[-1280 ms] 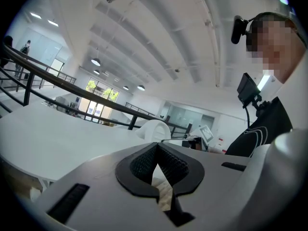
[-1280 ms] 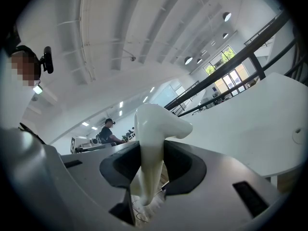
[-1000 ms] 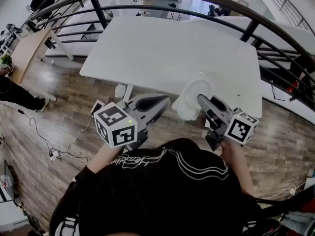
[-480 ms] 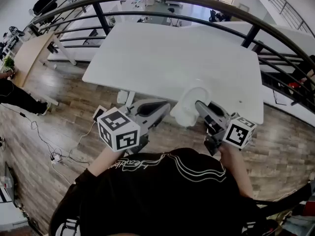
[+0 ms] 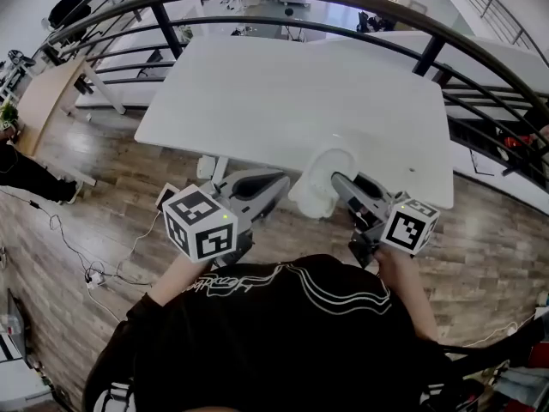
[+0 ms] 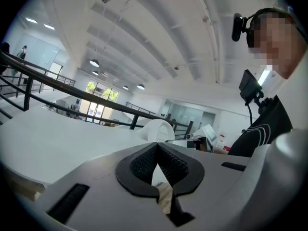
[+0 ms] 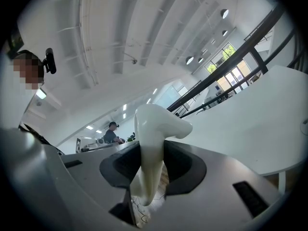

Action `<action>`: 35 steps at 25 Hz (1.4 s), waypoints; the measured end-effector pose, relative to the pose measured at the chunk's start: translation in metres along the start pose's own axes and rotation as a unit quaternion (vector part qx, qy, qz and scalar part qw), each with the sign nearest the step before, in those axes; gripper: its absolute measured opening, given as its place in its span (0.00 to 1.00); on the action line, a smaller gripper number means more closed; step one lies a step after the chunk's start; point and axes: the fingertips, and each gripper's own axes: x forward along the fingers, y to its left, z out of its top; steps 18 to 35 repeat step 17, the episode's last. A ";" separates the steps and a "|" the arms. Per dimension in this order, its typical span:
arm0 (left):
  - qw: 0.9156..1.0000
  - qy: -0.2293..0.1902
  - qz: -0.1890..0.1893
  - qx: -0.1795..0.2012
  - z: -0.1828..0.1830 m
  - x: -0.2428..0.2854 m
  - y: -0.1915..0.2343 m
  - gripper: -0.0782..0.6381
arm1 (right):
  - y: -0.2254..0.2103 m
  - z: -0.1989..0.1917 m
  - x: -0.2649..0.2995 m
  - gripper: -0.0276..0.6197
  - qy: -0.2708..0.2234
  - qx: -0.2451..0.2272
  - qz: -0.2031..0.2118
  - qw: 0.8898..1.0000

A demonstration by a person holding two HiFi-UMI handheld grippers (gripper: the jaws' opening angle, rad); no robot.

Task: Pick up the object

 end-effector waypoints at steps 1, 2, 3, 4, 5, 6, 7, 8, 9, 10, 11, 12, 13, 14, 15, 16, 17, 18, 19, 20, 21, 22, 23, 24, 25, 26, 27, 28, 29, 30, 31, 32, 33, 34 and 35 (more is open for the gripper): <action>1.000 -0.001 -0.002 0.000 0.001 0.000 0.000 0.12 | 0.001 0.001 0.000 0.25 0.000 0.000 -0.001 1.000; 1.000 -0.001 -0.004 0.001 0.003 0.000 -0.001 0.12 | 0.002 0.001 -0.001 0.25 -0.001 0.000 -0.002 1.000; 1.000 -0.001 -0.006 0.001 0.003 0.000 -0.002 0.12 | 0.003 0.001 -0.002 0.25 -0.002 0.001 -0.002 1.000; 1.000 -0.002 -0.009 0.000 0.004 0.000 -0.002 0.12 | 0.004 0.001 -0.003 0.25 -0.003 0.002 -0.003 1.000; 1.000 -0.001 -0.012 -0.001 0.003 0.001 -0.003 0.12 | 0.004 0.002 -0.003 0.25 -0.005 0.003 -0.005 1.000; 1.000 -0.001 -0.014 -0.003 0.003 0.001 -0.003 0.12 | 0.004 0.002 -0.003 0.25 -0.005 0.003 -0.006 1.000; 1.000 0.000 -0.016 -0.003 0.002 0.002 -0.003 0.12 | 0.004 0.001 -0.004 0.25 -0.005 0.003 -0.007 1.000; 1.000 0.001 -0.017 -0.003 0.002 0.003 -0.003 0.12 | 0.004 0.001 -0.004 0.25 -0.004 0.002 -0.008 1.000; 1.000 0.002 -0.018 -0.003 0.002 0.003 -0.002 0.12 | 0.004 0.001 -0.003 0.25 -0.003 0.001 -0.009 1.000; 1.000 0.001 -0.018 -0.002 0.002 0.003 -0.001 0.12 | 0.004 0.001 -0.003 0.25 -0.003 0.000 -0.009 1.000; 1.000 0.000 -0.017 -0.002 0.003 0.004 0.000 0.12 | 0.003 0.001 -0.002 0.25 -0.004 -0.001 -0.008 1.000; 1.000 -0.001 -0.017 -0.001 0.003 0.004 0.001 0.12 | 0.003 0.002 -0.002 0.25 -0.005 -0.002 -0.008 1.000; 1.000 -0.002 -0.017 -0.001 0.003 0.005 0.002 0.12 | 0.003 0.002 -0.003 0.25 -0.006 -0.003 -0.009 1.000; 1.000 -0.001 -0.018 -0.001 0.002 0.005 0.002 0.12 | 0.002 0.002 -0.003 0.25 -0.008 -0.003 -0.010 1.000; 1.000 0.000 -0.019 -0.001 0.001 0.006 0.002 0.12 | 0.002 0.002 -0.004 0.25 -0.011 -0.003 -0.010 1.000; 1.000 0.001 -0.020 -0.001 0.000 0.006 0.002 0.12 | 0.002 0.002 -0.004 0.25 -0.012 -0.002 -0.010 1.000; 1.000 0.002 -0.020 0.000 -0.001 0.006 0.002 0.12 | 0.002 0.002 -0.004 0.25 -0.014 -0.002 -0.010 1.000; 1.000 0.002 -0.020 0.000 -0.001 0.006 0.002 0.12 | 0.002 0.002 -0.004 0.25 -0.014 -0.002 -0.010 1.000; 1.000 0.002 -0.020 0.000 -0.001 0.006 0.002 0.12 | 0.002 0.002 -0.004 0.25 -0.014 -0.002 -0.010 1.000; 1.000 0.002 -0.020 0.000 -0.001 0.006 0.002 0.12 | 0.002 0.002 -0.004 0.25 -0.014 -0.002 -0.010 1.000; 1.000 0.002 -0.020 0.000 -0.001 0.006 0.002 0.12 | 0.002 0.002 -0.004 0.25 -0.014 -0.002 -0.010 1.000; 1.000 0.002 -0.020 0.000 -0.001 0.006 0.002 0.12 | 0.002 0.002 -0.004 0.25 -0.014 -0.002 -0.010 1.000; 1.000 0.002 -0.020 0.000 -0.001 0.006 0.002 0.12 | 0.002 0.002 -0.004 0.25 -0.014 -0.002 -0.010 1.000; 1.000 0.002 -0.020 0.000 -0.001 0.006 0.002 0.12 | 0.002 0.002 -0.004 0.25 -0.014 -0.002 -0.010 1.000; 1.000 0.002 -0.020 0.000 -0.001 0.006 0.002 0.12 | 0.002 0.002 -0.004 0.25 -0.014 -0.002 -0.010 1.000; 1.000 0.002 -0.020 0.000 -0.001 0.006 0.002 0.12 | 0.002 0.002 -0.004 0.25 -0.014 -0.002 -0.010 1.000; 1.000 0.002 -0.020 0.000 -0.001 0.006 0.002 0.12 | 0.002 0.002 -0.004 0.25 -0.014 -0.002 -0.010 1.000; 1.000 0.002 -0.020 0.000 -0.001 0.006 0.002 0.12 | 0.002 0.002 -0.004 0.25 -0.014 -0.002 -0.010 1.000; 1.000 0.002 -0.020 0.000 -0.001 0.006 0.002 0.12 | 0.002 0.002 -0.004 0.25 -0.014 -0.002 -0.010 1.000; 1.000 0.002 -0.020 0.000 -0.001 0.006 0.002 0.12 | 0.002 0.002 -0.004 0.25 -0.014 -0.002 -0.010 1.000; 1.000 0.002 -0.020 0.000 -0.001 0.006 0.002 0.12 | 0.002 0.002 -0.004 0.25 -0.014 -0.002 -0.010 1.000; 1.000 0.002 -0.020 0.000 -0.001 0.006 0.002 0.12 | 0.002 0.002 -0.004 0.25 -0.014 -0.002 -0.010 1.000; 1.000 0.002 -0.020 0.000 -0.001 0.006 0.002 0.12 | 0.002 0.002 -0.004 0.25 -0.014 -0.002 -0.010 1.000; 1.000 0.002 -0.020 0.000 -0.001 0.006 0.002 0.12 | 0.002 0.002 -0.004 0.25 -0.014 -0.002 -0.010 1.000; 1.000 0.002 -0.020 0.000 -0.001 0.006 0.002 0.12 | 0.002 0.002 -0.004 0.25 -0.014 -0.002 -0.010 1.000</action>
